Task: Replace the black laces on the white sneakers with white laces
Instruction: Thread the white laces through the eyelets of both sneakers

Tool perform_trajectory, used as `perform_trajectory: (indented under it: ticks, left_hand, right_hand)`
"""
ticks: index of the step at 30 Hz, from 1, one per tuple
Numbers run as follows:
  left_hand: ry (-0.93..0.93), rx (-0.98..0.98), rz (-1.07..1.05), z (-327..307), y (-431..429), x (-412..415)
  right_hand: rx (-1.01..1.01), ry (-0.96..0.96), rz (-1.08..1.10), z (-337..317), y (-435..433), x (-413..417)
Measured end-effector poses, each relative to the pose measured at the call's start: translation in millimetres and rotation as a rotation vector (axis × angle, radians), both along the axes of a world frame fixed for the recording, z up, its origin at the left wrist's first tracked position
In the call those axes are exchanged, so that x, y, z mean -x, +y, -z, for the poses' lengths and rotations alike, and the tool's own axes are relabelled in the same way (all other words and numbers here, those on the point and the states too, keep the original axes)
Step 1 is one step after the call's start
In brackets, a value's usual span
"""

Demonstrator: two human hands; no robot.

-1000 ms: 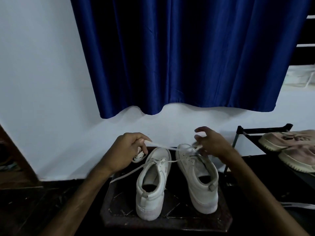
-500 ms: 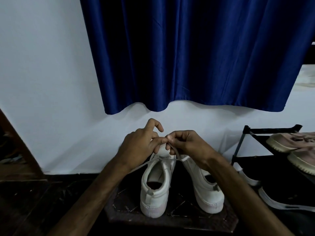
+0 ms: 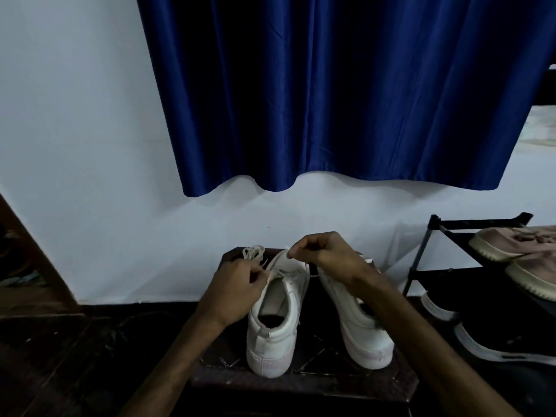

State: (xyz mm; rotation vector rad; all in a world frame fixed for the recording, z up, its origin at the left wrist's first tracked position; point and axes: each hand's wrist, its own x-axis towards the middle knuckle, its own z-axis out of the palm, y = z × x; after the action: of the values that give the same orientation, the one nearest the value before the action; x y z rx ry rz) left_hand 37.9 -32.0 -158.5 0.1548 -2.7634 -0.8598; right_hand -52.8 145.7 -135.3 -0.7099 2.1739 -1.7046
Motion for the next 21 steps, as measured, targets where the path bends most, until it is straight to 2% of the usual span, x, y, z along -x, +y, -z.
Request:
perform_trajectory:
  ticks: [5, 10, 15, 21]
  left_hand:
    - [0.026, -0.163, -0.067, 19.3, 2.1, 2.3]
    - [0.093, -0.322, -0.198, 29.7, 9.0, 1.8]
    - [0.124, -0.345, -0.227, 31.5, 11.1, -1.6]
    - [0.155, -0.309, -0.173, 28.5, 14.6, -8.4]
  right_hand:
    - [-0.075, 0.07, -0.098, 18.6, -14.5, -3.3]
    - [-0.317, 0.193, -0.1, 21.0, -14.6, 3.3]
    - [-0.558, 0.369, -0.113, 10.2, -27.6, 6.1]
    - [-0.628, 0.419, -0.09, 7.4, -30.3, 7.6]
